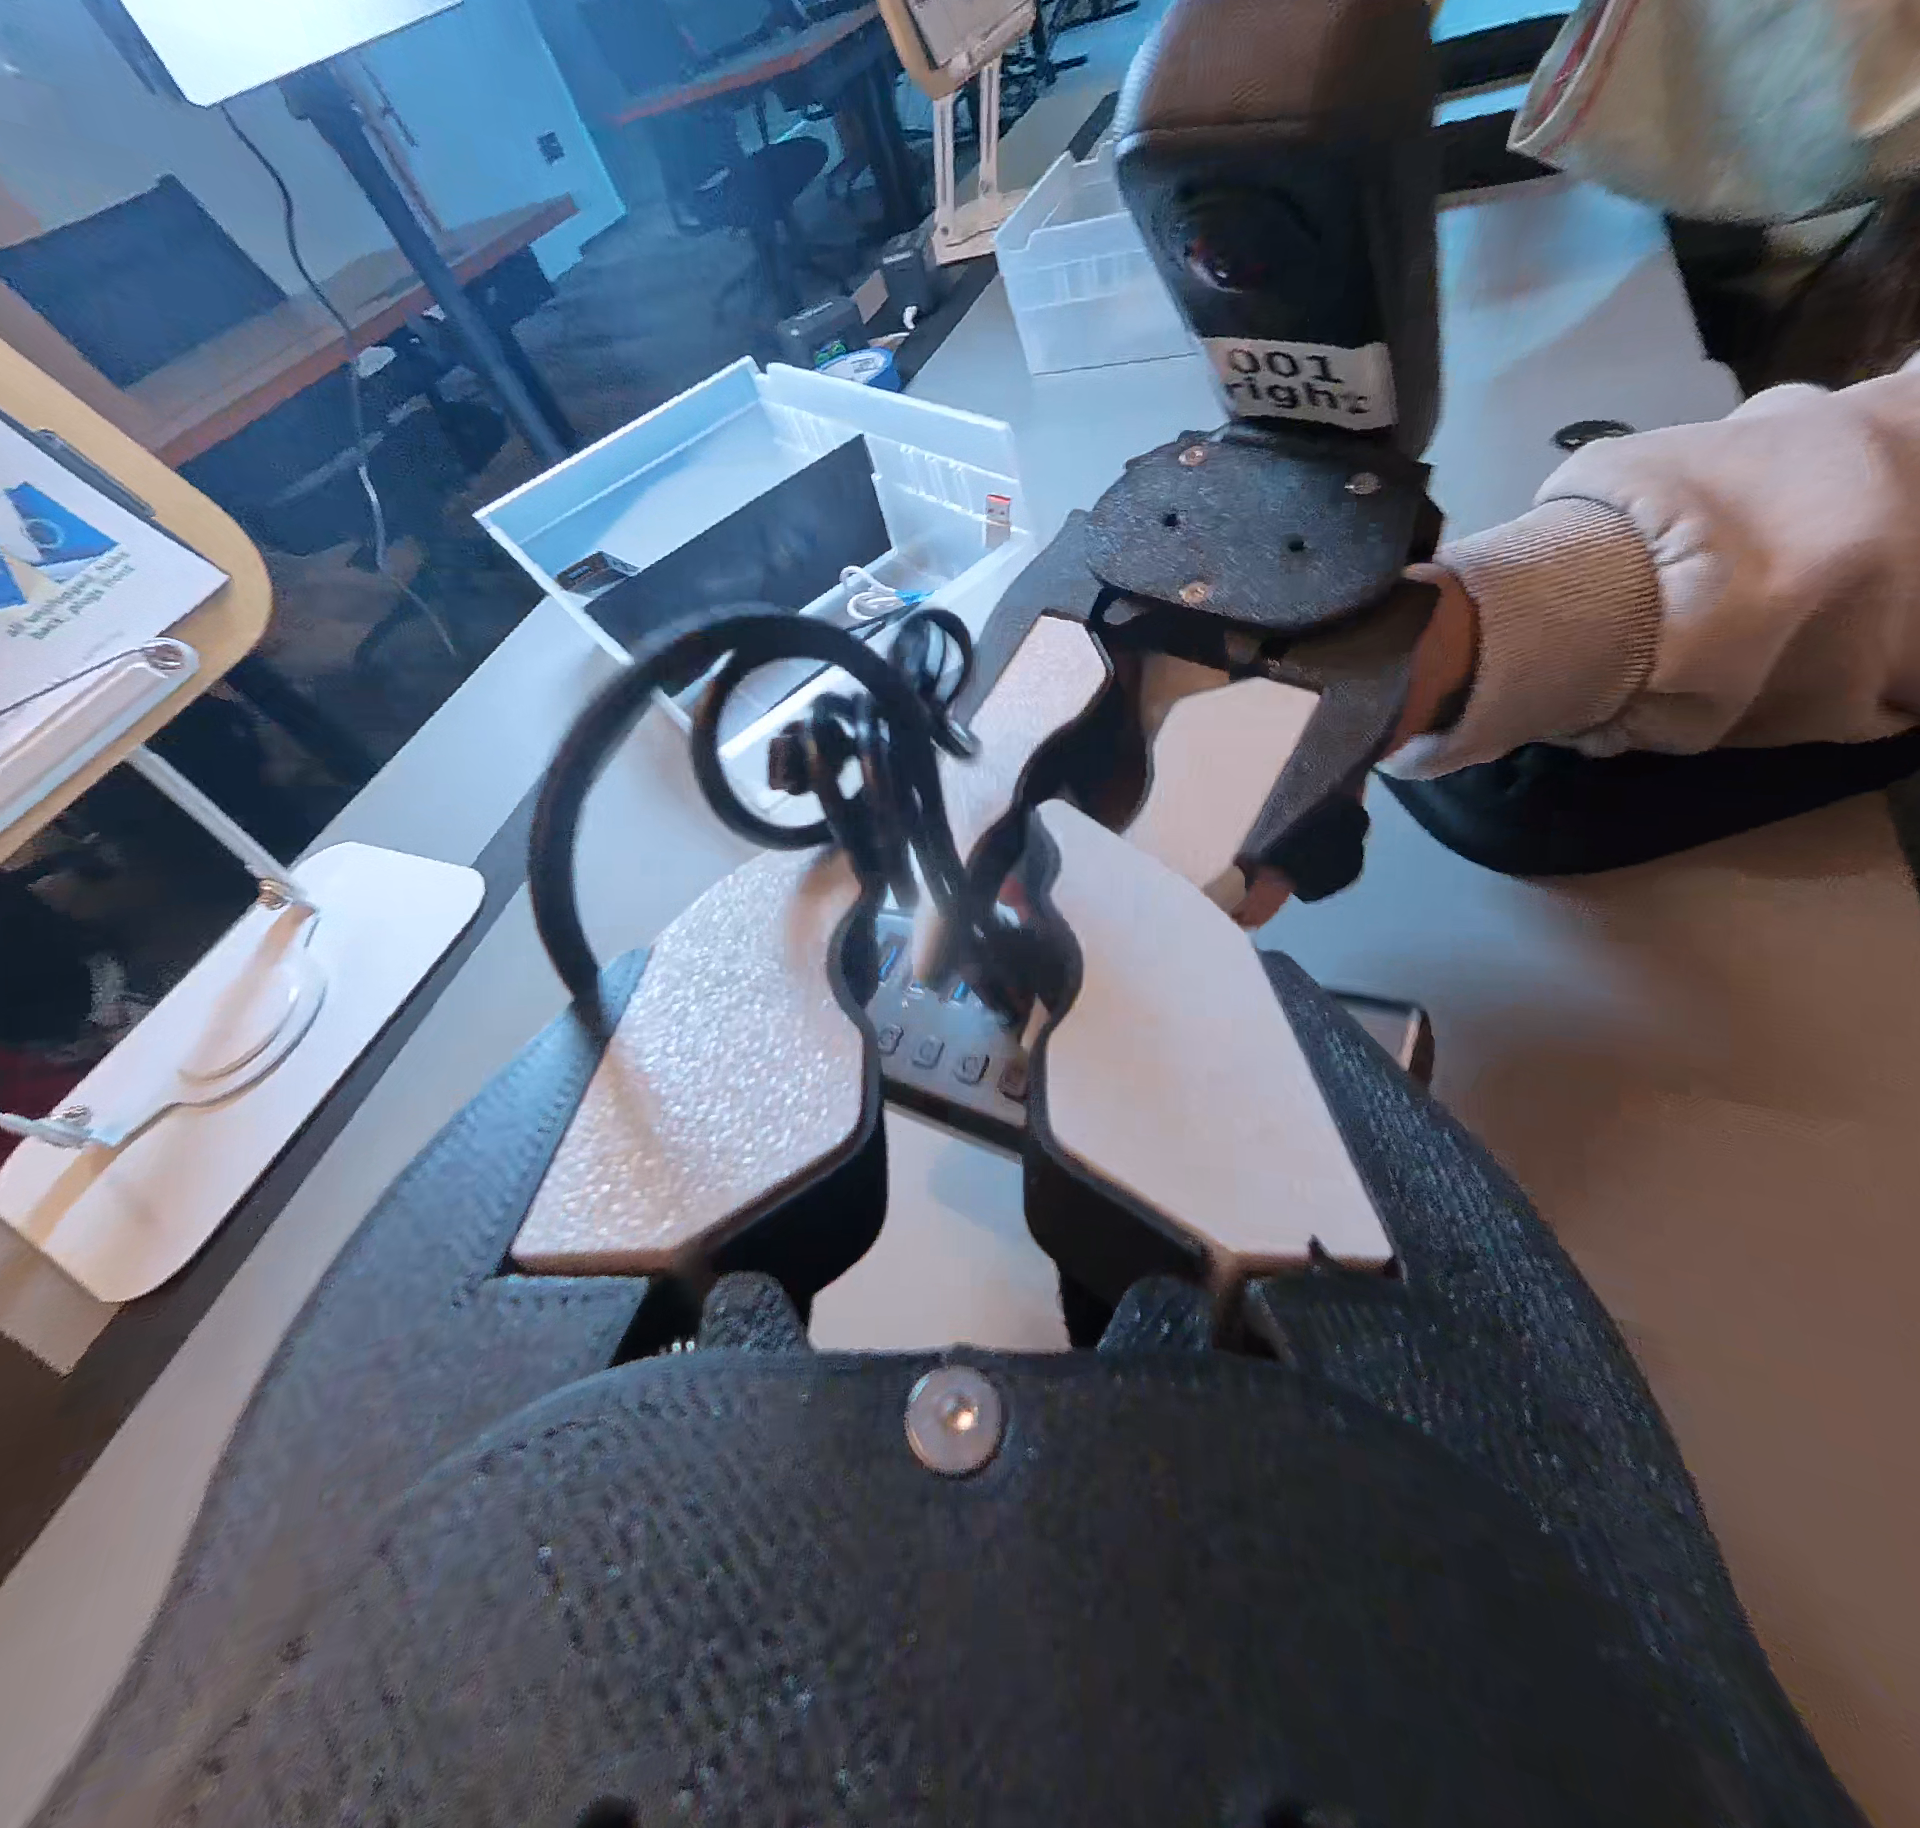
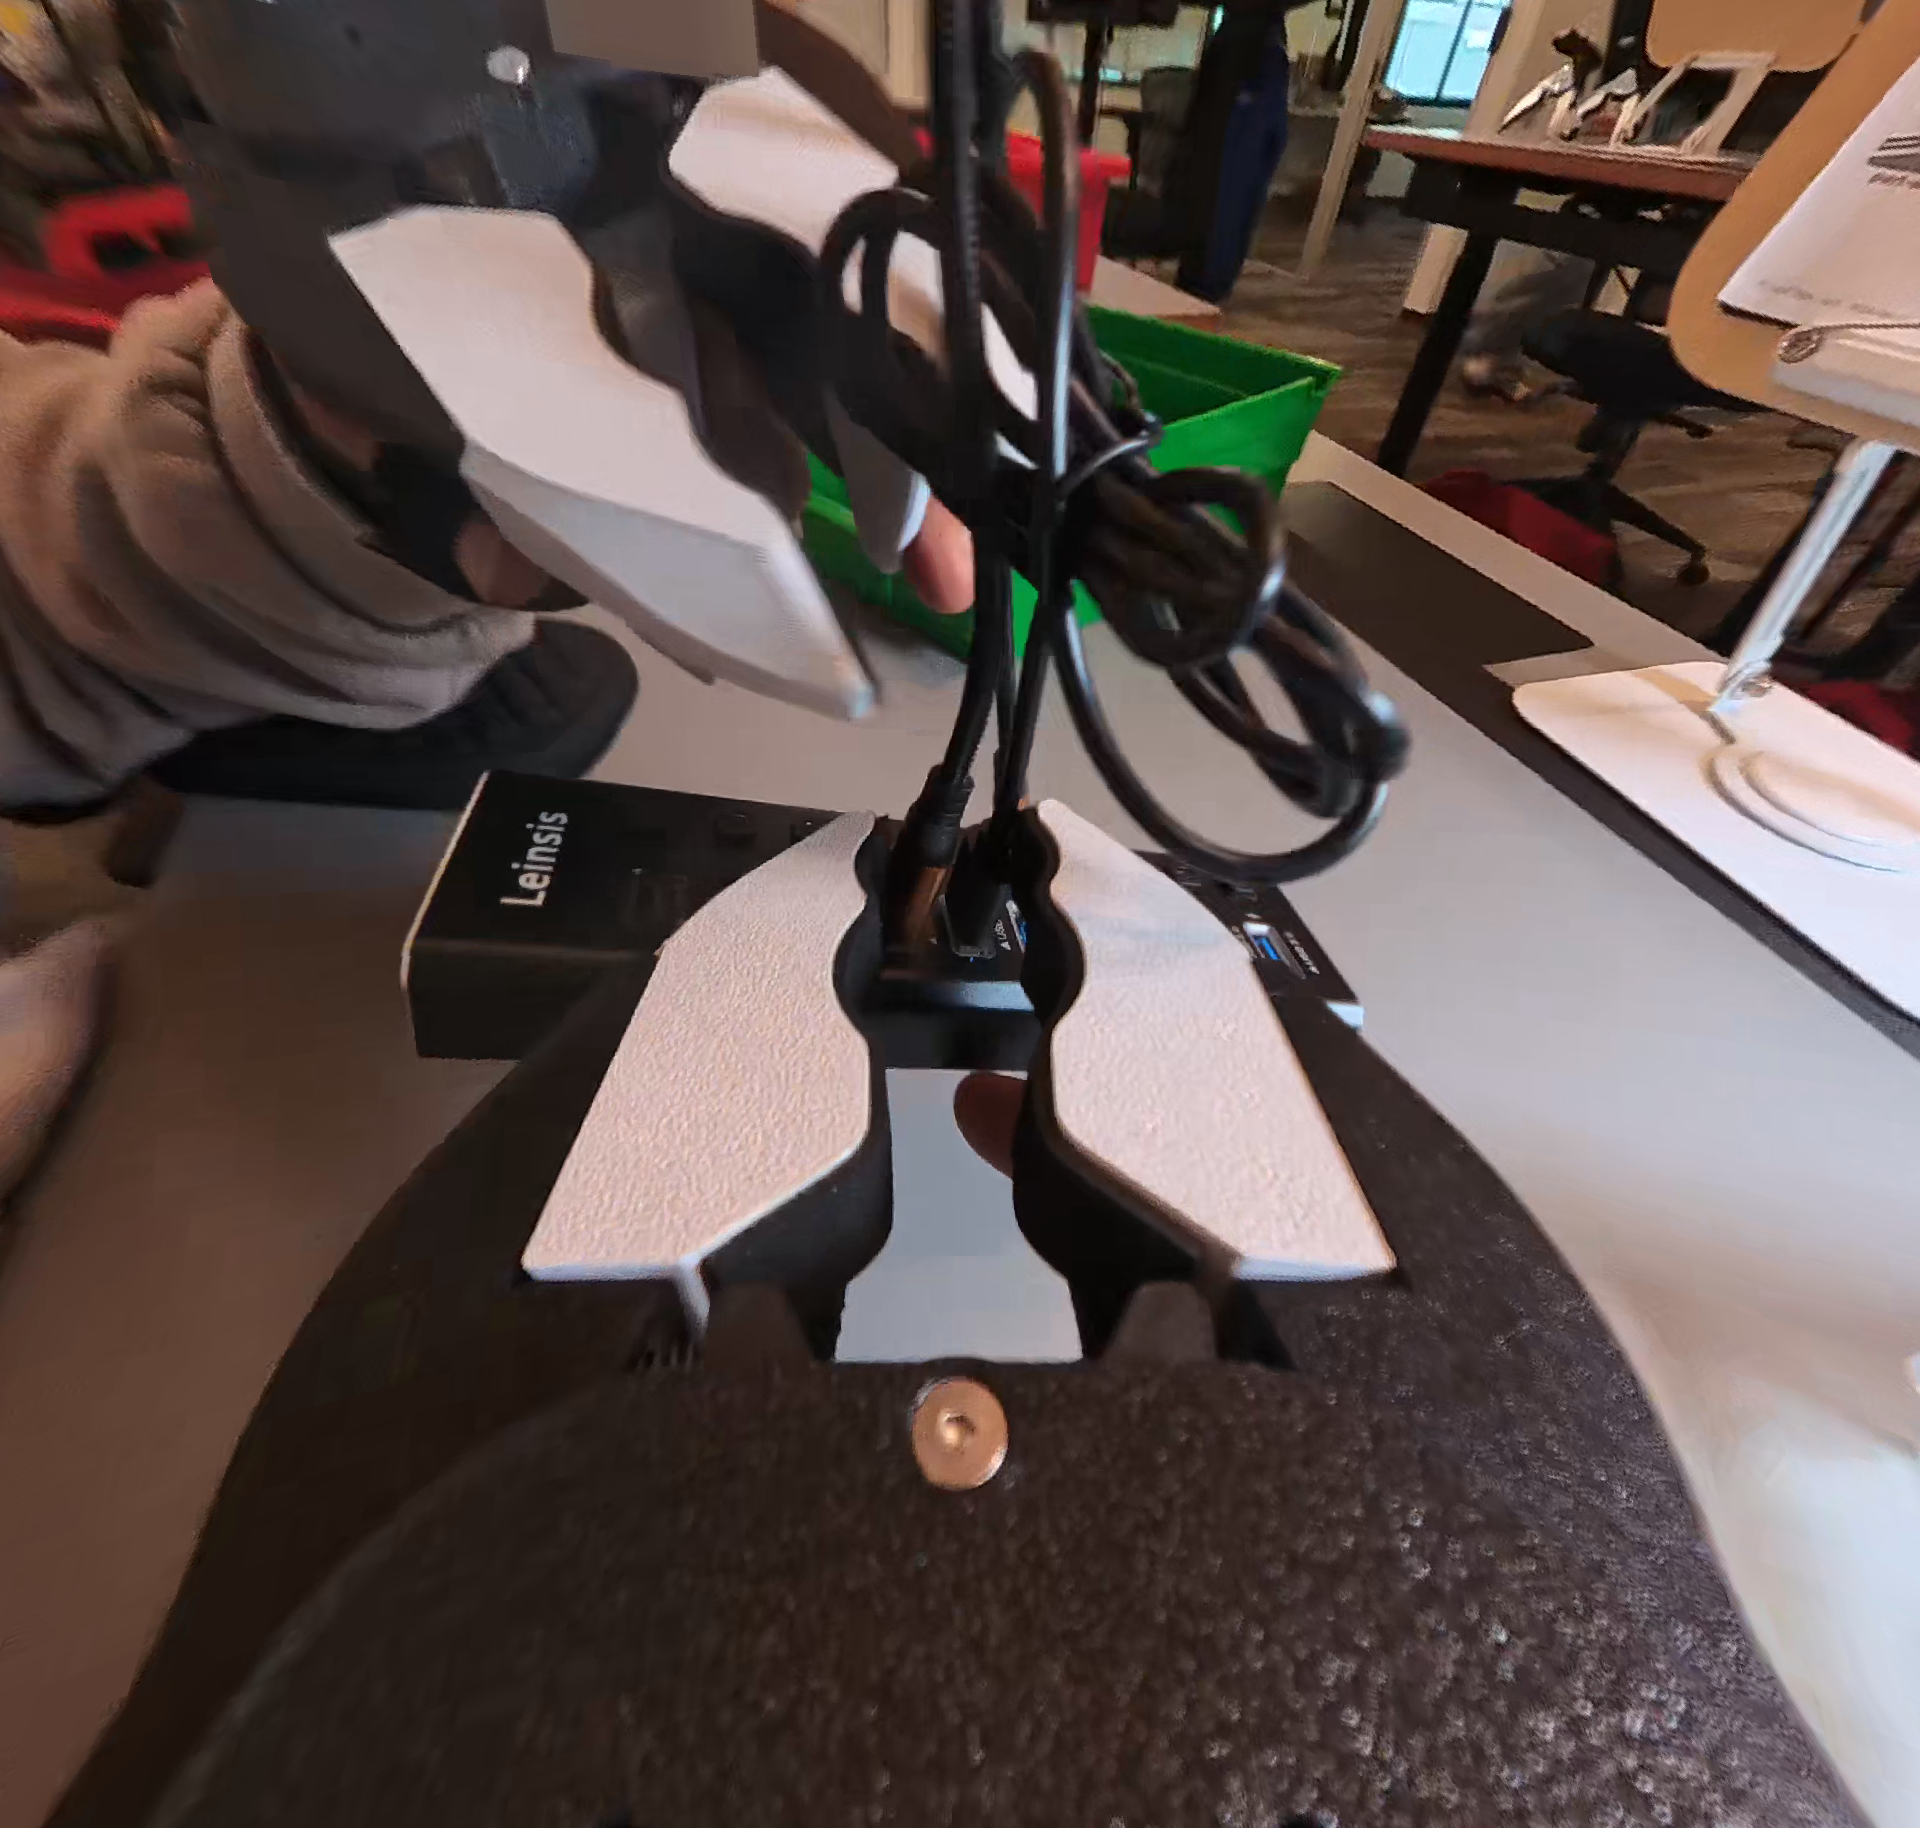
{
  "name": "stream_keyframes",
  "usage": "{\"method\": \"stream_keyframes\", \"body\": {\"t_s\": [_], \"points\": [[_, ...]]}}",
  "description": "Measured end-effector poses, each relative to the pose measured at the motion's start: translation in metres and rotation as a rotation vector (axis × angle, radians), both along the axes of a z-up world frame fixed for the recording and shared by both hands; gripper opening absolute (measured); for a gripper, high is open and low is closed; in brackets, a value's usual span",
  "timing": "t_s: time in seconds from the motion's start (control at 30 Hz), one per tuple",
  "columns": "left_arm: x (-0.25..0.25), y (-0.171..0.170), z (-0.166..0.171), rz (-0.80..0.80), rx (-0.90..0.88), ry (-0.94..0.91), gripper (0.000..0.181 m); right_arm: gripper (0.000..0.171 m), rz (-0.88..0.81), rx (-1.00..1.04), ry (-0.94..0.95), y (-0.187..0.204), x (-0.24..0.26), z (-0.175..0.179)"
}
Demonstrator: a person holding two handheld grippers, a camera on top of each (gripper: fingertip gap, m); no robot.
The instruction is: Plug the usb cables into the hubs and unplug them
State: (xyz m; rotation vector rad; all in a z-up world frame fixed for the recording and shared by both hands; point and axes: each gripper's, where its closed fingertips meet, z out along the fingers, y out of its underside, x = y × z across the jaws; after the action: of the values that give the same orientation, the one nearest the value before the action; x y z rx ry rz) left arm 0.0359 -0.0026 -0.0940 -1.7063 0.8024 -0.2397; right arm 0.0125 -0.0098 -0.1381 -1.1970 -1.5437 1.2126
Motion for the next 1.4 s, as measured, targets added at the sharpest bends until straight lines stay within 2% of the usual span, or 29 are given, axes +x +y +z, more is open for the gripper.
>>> {"method": "stream_keyframes", "body": {"t_s": [0.17, 0.27, 0.33, 0.4, 0.5, 0.57, 0.63, 0.77, 0.93, 1.07, 1.2, 1.33, 1.4], "points": [[-0.009, -0.029, 0.002, -0.097, -0.070, -0.192, 0.044, 0.021, -0.004, -0.117, 0.072, 0.013, 0.010, 0.015], [-0.014, -0.042, -0.013, -0.165, -0.173, -0.364, 0.046, 0.021, 0.004, -0.160, 0.161, 0.019, 0.017, 0.035], [-0.012, -0.043, -0.027, -0.211, -0.262, -0.543, 0.047, 0.021, 0.025, -0.183, 0.242, 0.017, 0.022, 0.053], [-0.005, -0.041, -0.029, -0.294, -0.367, -0.784, 0.055, 0.021, 0.073, -0.183, 0.326, 0.007, 0.027, 0.070], [-0.005, -0.031, -0.005, -0.414, -0.397, -1.156, 0.061, 0.021, 0.214, -0.210, 0.405, -0.022, 0.035, 0.087], [-0.003, -0.031, 0.007, -0.487, -0.367, -1.262, 0.065, 0.022, 0.303, -0.190, 0.389, -0.043, 0.036, 0.084], [0.008, -0.036, 0.010, -0.535, -0.369, -1.231, 0.079, 0.020, 0.359, -0.155, 0.365, -0.058, 0.036, 0.077], [0.006, -0.039, 0.010, -0.546, -0.318, -1.217, 0.063, 0.019, 0.464, -0.167, 0.338, -0.074, 0.041, 0.071], [0.012, -0.045, 0.011, -0.626, -0.345, -1.303, 0.081, 0.019, 0.581, -0.255, 0.345, -0.087, 0.050, 0.075], [0.012, -0.056, 0.029, -0.675, -0.240, -1.307, 0.080, 0.019, 0.669, -0.330, 0.350, -0.095, 0.055, 0.078], [-0.010, -0.057, 0.044, -0.593, -0.111, -1.264, 0.072, 0.023, 0.567, -0.276, 0.288, -0.079, 0.044, 0.066], [-0.042, -0.041, 0.044, -0.327, 0.010, -1.123, 0.069, 0.017, 0.315, -0.253, 0.171, -0.041, 0.019, 0.037], [-0.051, -0.040, 0.043, -0.261, 0.050, -1.040, 0.069, 0.015, 0.278, -0.267, 0.134, -0.038, 0.012, 0.029]]}}
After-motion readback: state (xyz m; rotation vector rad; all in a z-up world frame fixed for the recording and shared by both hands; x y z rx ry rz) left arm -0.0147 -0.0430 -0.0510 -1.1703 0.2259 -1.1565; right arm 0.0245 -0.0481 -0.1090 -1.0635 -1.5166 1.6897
